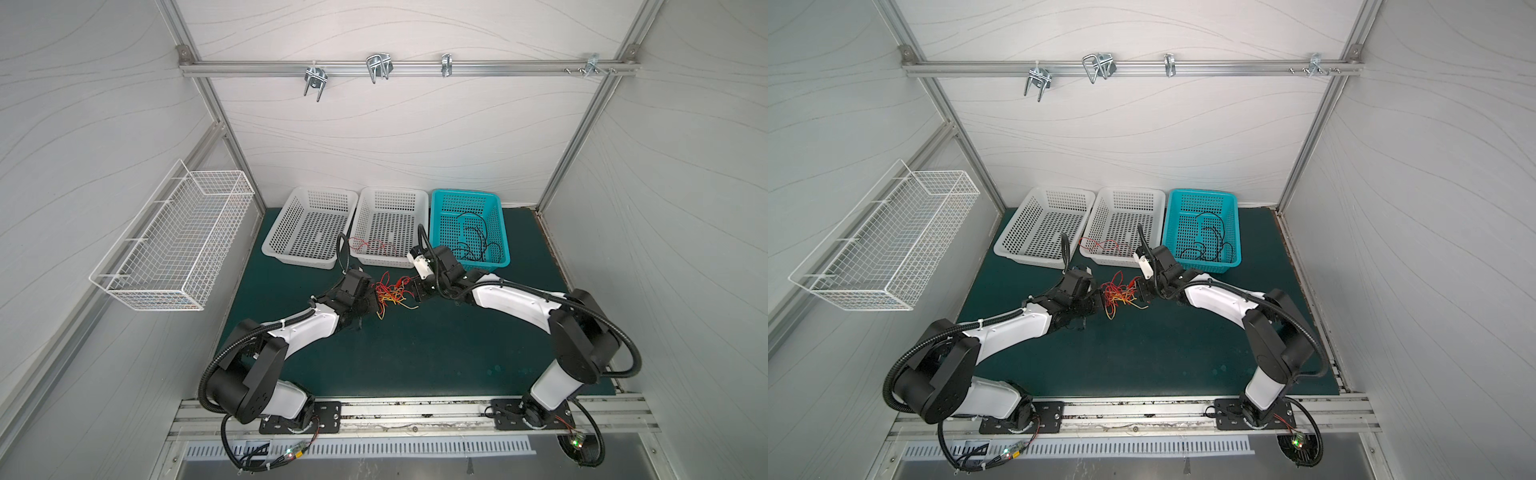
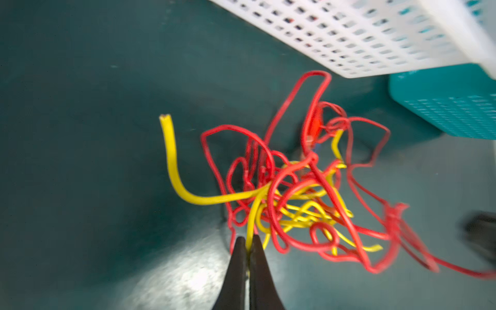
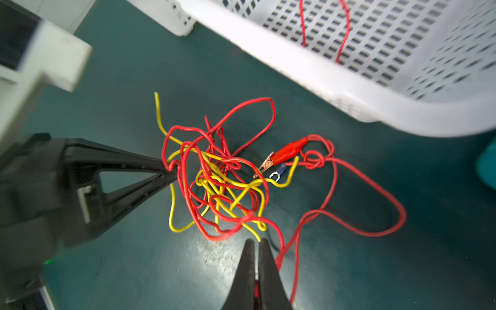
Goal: Untangle the cables
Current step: 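Pull a yellow wire with the left gripper while the right gripper holds the bundle, then carry the yellow wire with the left gripper over the farthest white basket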
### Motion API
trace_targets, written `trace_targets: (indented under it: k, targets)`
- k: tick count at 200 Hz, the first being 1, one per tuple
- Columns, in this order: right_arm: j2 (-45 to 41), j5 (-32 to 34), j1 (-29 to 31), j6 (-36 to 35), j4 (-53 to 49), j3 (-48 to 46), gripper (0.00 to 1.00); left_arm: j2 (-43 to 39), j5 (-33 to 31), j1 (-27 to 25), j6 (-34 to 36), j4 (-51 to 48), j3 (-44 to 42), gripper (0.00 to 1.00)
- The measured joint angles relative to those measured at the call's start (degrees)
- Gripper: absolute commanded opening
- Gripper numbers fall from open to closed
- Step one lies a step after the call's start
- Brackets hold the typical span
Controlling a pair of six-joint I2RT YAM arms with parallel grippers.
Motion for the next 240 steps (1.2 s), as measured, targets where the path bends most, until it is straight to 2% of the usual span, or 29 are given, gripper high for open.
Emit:
trace_targets:
  k: [40,130,166,190,240]
  targets:
    - [-9.07,7.67,-1.22,-0.13,-3.15,-2.84,0.0,-2.43,-5.79,0.02,-0.87,-6.78,0.61,0.0]
    - [-34.05,20.48,-10.64,-0.26,-9.88,-12.0,0.0,-15.98,-16.9,2.75,-1.81,-16.94,-0.13,0.0]
    - [-38.1,24.02,-12.55,-0.44,-11.41,-12.72,0.0,-20.15,-20.26,3.21,-1.73,-20.41,-0.87,0.0]
    - [-38.47,22.58,-12.7,-0.55,-11.37,-13.44,0.0,-23.1,-19.23,3.26,0.09,-20.96,-0.87,0.0]
    - [-37.97,11.08,-12.04,-1.9,-6.23,-18.27,0.0,-28.13,-7.41,3.28,5.86,-17.14,1.51,0.0]
